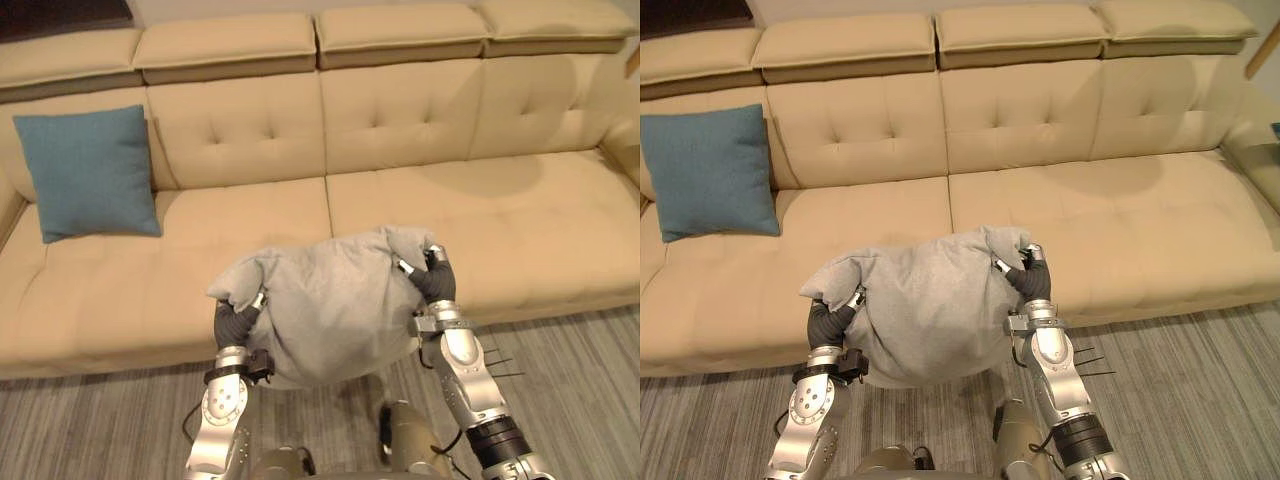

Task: Pick up cushions and gather them together orderly.

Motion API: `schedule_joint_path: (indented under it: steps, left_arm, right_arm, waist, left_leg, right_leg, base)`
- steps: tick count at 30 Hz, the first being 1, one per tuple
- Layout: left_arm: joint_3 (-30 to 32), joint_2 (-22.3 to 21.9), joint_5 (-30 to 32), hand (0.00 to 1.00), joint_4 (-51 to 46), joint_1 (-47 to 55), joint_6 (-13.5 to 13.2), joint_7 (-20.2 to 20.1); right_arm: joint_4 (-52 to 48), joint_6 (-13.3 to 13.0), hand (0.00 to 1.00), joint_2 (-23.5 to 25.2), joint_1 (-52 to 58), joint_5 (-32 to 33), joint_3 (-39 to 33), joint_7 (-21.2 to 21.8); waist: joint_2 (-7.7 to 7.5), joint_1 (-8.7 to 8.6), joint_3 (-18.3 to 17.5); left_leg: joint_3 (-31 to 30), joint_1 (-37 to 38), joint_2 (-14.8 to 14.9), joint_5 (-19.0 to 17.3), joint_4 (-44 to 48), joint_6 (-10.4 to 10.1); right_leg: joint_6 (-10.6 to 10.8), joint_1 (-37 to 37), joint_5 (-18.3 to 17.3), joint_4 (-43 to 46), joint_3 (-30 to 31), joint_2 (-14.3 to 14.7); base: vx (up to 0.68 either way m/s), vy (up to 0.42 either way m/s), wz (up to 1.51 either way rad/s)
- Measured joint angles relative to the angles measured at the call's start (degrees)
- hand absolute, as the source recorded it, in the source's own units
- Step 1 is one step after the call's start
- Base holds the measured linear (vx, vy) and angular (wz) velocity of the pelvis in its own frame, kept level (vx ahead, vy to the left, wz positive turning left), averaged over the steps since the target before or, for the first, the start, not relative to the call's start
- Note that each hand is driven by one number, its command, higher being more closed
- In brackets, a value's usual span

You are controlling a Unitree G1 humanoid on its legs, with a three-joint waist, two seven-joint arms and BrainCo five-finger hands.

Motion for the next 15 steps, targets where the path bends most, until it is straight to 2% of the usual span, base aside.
schedule_joint_path:
  steps: [1,2,3,4,5,6,7,8,9,11,13,15]
  left_arm:
    - [-0.11,0.38,0.0,1.0,0.02,0.01,0.01,-0.04]
    - [-0.94,1.2,-0.02,1.0,0.15,-0.02,0.02,-0.14]
    - [-2.4,0.75,-0.01,1.0,1.1,-0.25,0.15,-0.51]
    - [-3.14,-0.3,0.0,1.0,1.87,-0.1,0.26,-0.71]
    - [-3.61,-1.3,0.03,1.0,2.35,-0.07,0.26,-1.17]
    - [-3.62,-1.4,0.04,1.0,3.22,-1.06,0.26,-1.79]
    - [-3.62,-1.49,0.03,1.0,3.78,-1.71,0.26,-1.92]
    - [-3.7,-1.68,0.02,1.0,5.01,-2.79,0.29,-2.78]
    - [-3.92,-1.81,0.01,1.0,6.38,-3.56,0.3,-3.32]
    - [-4.6,-1.87,-0.03,1.0,7.13,-3.68,0.36,-4.08]
    - [-5.08,-1.78,-0.03,1.0,7.12,-4.04,0.35,-4.39]
    - [-5.64,-1.63,-0.01,1.0,7.17,-5.41,0.37,-4.39]
  right_arm:
    - [-0.02,0.3,1.0,-0.27,0.03,-0.02,0.01,0.05]
    - [-0.24,0.75,1.0,-0.58,0.55,-0.07,-0.19,0.05]
    - [-0.4,0.83,1.0,-1.59,1.82,-0.07,-0.7,0.04]
    - [-0.4,1.06,1.0,-2.61,2.59,-0.07,-1.25,0.05]
    - [-0.43,1.71,1.0,-2.7,3.07,-0.21,-2.37,0.05]
    - [-0.56,1.86,1.0,-2.69,3.07,-0.37,-3.0,0.05]
    - [-0.92,1.85,1.0,-2.81,3.08,-0.4,-3.37,0.05]
    - [-1.89,1.86,1.0,-2.76,3.53,-0.39,-4.26,0.03]
    - [-3.22,1.85,1.0,-2.71,4.38,-0.39,-4.85,-0.01]
    - [-6.73,1.73,1.0,-2.64,6.14,-0.37,-5.25,-0.31]
    - [-10.48,0.9,1.0,-2.54,6.89,-0.4,-5.41,-0.35]
    - [-11.55,-0.08,1.0,-2.27,6.44,-0.44,-6.49,-0.35]
  waist:
    - [-0.24,-0.46,-0.1]
    - [-1.07,-1.16,-0.23]
    - [0.09,-1.43,-0.25]
    - [2.43,-1.13,-0.62]
    - [3.61,-1.13,-1.21]
    - [3.56,-1.07,-1.23]
    - [3.57,-1.04,-1.22]
    - [3.61,-0.92,-1.18]
    - [3.56,-0.84,-1.15]
    - [3.55,-0.82,-1.11]
    - [3.49,-0.59,-1.09]
    - [3.49,-0.09,-1.1]
  left_leg:
    - [-0.88,0.37,-0.61,-0.12,-0.59,-0.7]
    - [-2.51,1.85,-1.95,-0.56,-1.32,-2.53]
    - [-4.57,3.51,-1.54,-1.46,-1.47,-3.87]
    - [-4.92,4.32,0.09,-1.6,-1.65,-4.82]
    - [-5.87,3.7,1.69,-0.55,-0.39,-6.79]
    - [-6.89,1.17,2.93,1.39,4.72,-10.06]
    - [-7.08,-1.05,3.75,2.81,9.37,-11.52]
    - [-6.64,-5.34,5.51,6.29,18.47,-11.47]
    - [-4.45,-9.05,8.08,7.4,26.87,-10.35]
    - [-0.35,-11.76,10.61,5.51,31.97,-7.18]
    - [2.37,-14.84,11.01,3.79,29.15,-4.42]
    - [2.18,-16.77,9.48,3.92,19.95,-4.27]
  right_leg:
    - [0.53,0.28,2.55,-4.79,0.14,0.2]
    - [-0.54,1.24,6.53,-10.31,1.53,-0.28]
    - [-1.4,1.47,12.15,-7.3,2.52,0.28]
    - [-1.84,1.44,9.91,-5.08,0.96,1.28]
    - [-2.78,1.42,8.18,-3.27,-0.26,2.1]
    - [-3.83,1.93,7.1,-2.89,-1.48,2.49]
    - [-4.26,2.6,6.81,-3.3,-1.97,2.78]
    - [-5.03,4.85,6.28,-5.05,-2.84,3.21]
    - [-5.38,8.17,6.02,-7.45,-3.51,3.7]
    - [-5.77,12.8,5.76,-10.15,-4.12,4.02]
    - [-5.88,14.89,5.67,-11.72,-4.13,3.62]
    - [-5.81,14.71,5.7,-12.48,-4.28,2.78]
  base:
    - [0.31,-0.132,0.79]
    - [0.43,-0.211,0.91]
    - [0.45,-0.217,0.78]
    - [0.48,-0.174,0.5]
    - [0.56,-0.188,0.27]
    - [0.55,-0.192,0.25]
    - [0.52,-0.229,0.2]
    - [0.39,-0.155,0.19]
    - [0.38,-0.126,0.15]
    - [0.28,-0.041,0.08]
    - [0.21,0.044,-0.02]
    - [0.14,0.125,-0.17]
